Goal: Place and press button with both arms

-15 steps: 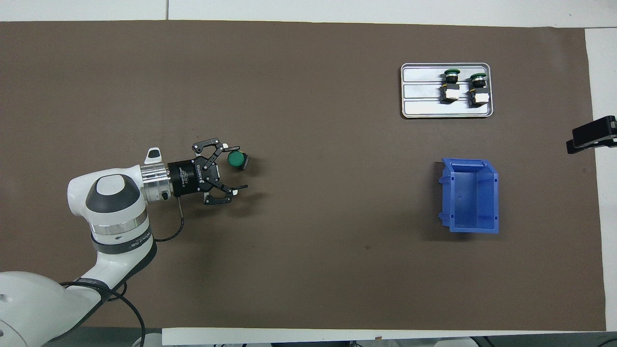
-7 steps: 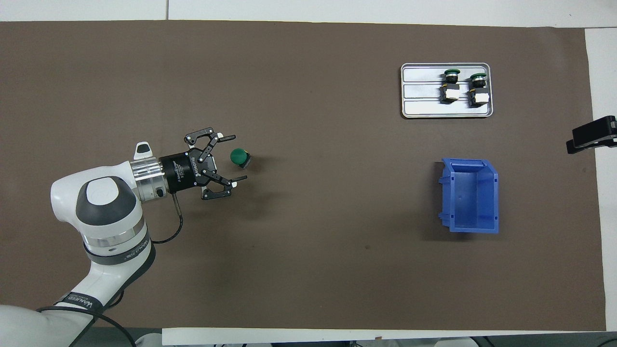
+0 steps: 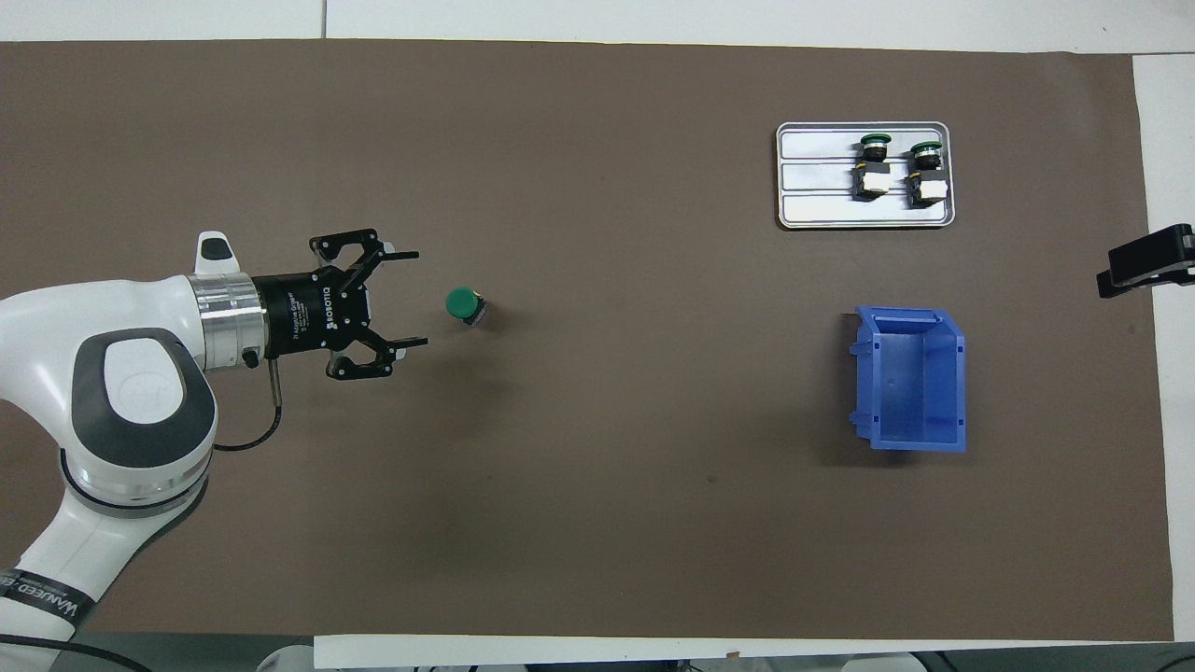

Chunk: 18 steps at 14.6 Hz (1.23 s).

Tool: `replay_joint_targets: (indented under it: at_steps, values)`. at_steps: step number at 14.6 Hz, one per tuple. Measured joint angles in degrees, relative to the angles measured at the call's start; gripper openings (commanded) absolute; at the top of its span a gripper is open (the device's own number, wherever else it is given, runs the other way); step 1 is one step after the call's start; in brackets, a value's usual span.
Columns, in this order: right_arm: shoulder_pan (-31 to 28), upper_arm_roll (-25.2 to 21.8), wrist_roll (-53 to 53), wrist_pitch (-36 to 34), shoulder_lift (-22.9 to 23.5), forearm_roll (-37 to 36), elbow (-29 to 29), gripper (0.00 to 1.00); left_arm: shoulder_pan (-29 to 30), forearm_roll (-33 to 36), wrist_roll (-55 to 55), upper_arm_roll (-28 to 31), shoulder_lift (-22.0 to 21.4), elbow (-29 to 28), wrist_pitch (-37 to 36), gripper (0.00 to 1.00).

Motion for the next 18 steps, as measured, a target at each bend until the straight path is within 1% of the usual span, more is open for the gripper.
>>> replay_joint_targets:
  at_steps: [3,5,7,9,10,11,12,14,16,17,18]
  values:
    - [0.0,0.0,0.0,0.0,0.0,0.0,0.0,0.99,-0.43,13.38,-0.56,-0.53,-0.06,3.01,-2.1,1.0]
    - [0.0,0.0,0.0,0.0,0.0,0.0,0.0,0.99,-0.53,21.18,-0.63,-0.68,0.24,6.0,-6.19,1.0]
    - [0.0,0.0,0.0,0.0,0.0,0.0,0.0,0.99,-0.78,32.63,-0.58,-0.81,1.12,10.1,-10.97,1.0]
    - [0.0,0.0,0.0,0.0,0.0,0.0,0.0,0.99,-3.66,44.61,-0.42,-0.97,2.08,13.1,-12.83,1.0]
    - [0.0,0.0,0.0,0.0,0.0,0.0,0.0,0.99,-5.43,48.51,-0.44,-1.11,2.44,13.7,-12.83,1.0]
    - [0.0,0.0,0.0,0.0,0.0,0.0,0.0,0.99,-6.68,50.6,-0.3,-1.21,2.72,14.0,-12.83,1.0]
    - [0.0,0.0,0.0,0.0,0.0,0.0,0.0,0.99,-7.39,51.55,0.5,-1.26,2.89,14.12,-12.8,0.93]
    - [0.0,0.0,0.0,0.0,0.0,0.0,0.0,0.99,-7.51,52.15,3.37,-1.2,3.11,14.47,-12.48,0.4]
    - [0.0,0.0,0.0,0.0,0.0,0.0,0.0,0.99,-7.31,52.16,5.91,-0.92,3.54,15.38,-11.74,0.14]
    - [0.0,0.0,0.0,0.0,0.0,0.0,0.0,0.99,-7.29,52.16,6.59,-0.79,4.14,16.42,-12.23,0.08]
    - [0.0,0.0,0.0,0.0,0.0,0.0,0.0,0.99,-7.3,52.17,6.91,-0.76,5.13,17.72,-13.1,0.03]
